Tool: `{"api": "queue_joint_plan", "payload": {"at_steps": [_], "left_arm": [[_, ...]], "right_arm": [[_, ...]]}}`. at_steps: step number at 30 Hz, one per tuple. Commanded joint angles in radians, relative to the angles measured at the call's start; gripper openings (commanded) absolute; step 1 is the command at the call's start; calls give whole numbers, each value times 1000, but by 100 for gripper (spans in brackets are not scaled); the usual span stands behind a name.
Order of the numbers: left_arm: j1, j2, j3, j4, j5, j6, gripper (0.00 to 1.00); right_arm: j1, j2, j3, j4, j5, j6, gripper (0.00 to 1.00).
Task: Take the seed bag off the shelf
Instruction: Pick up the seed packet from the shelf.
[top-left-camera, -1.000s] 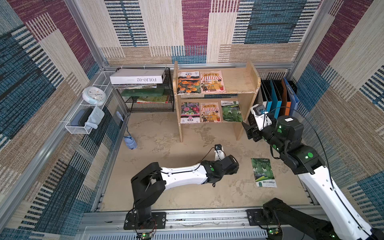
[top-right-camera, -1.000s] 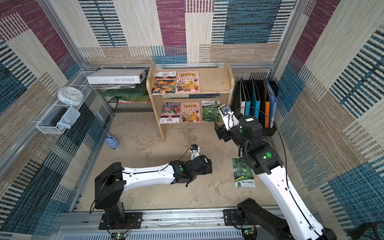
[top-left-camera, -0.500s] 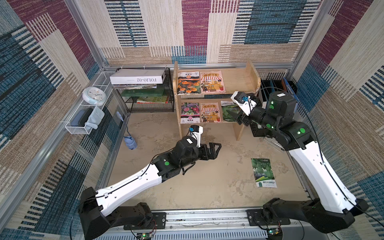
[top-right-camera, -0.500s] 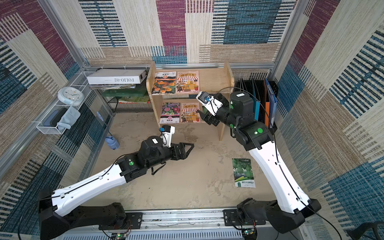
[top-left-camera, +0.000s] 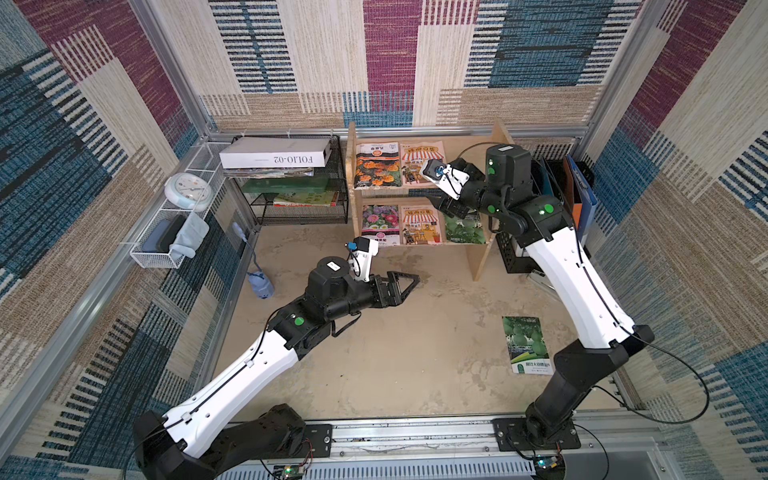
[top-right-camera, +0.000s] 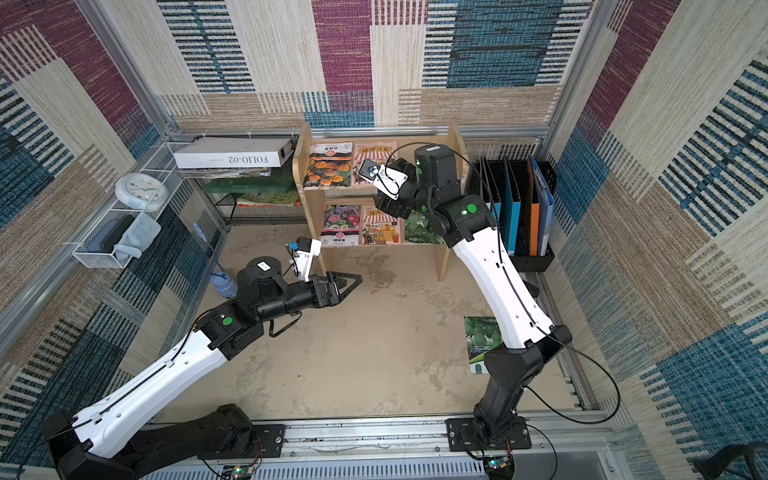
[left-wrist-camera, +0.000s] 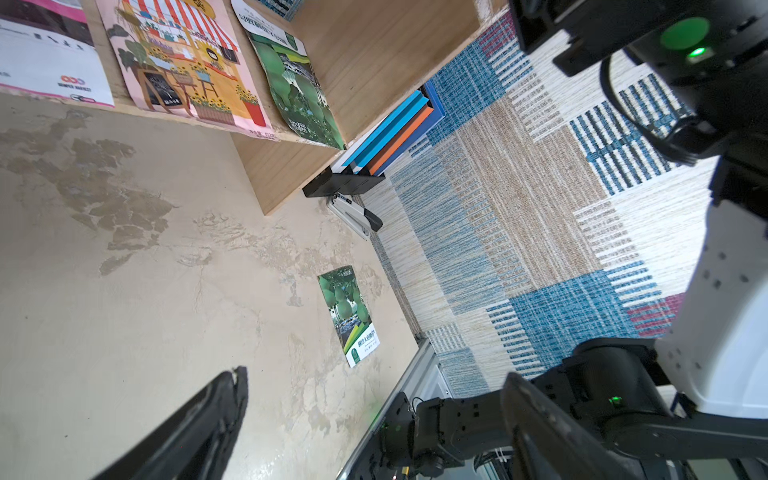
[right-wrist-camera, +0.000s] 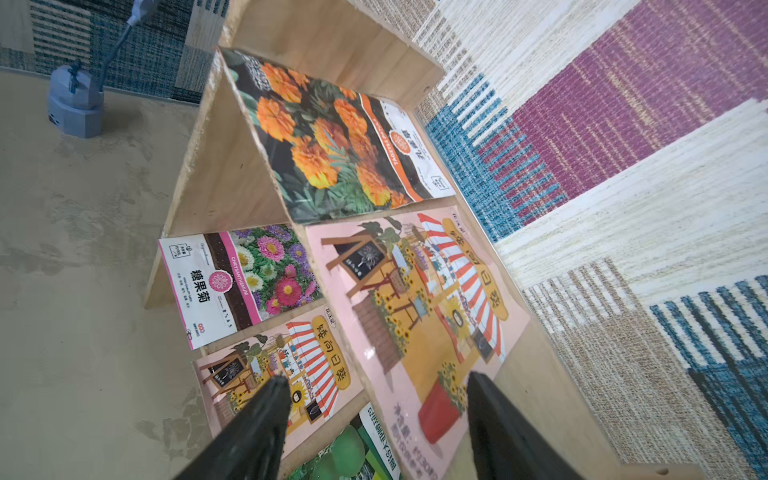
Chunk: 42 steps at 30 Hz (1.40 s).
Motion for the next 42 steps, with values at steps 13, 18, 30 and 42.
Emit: {"api": "queue_joint_plan", "payload": {"at_steps": [13, 18, 30, 42], "left_arm": [[13, 0, 30, 29, 73, 7, 99], [13, -8, 28, 24, 68, 7, 100], [13, -13, 18, 47, 67, -15, 100], [13, -16, 49, 63, 74, -42, 99]], "right_arm": [[1, 92, 21, 34, 68, -41, 66], [1, 91, 12, 21, 57, -26, 56], [20, -32, -130, 77, 46, -11, 30], [29, -115, -241, 160, 80, -7, 10]]}}
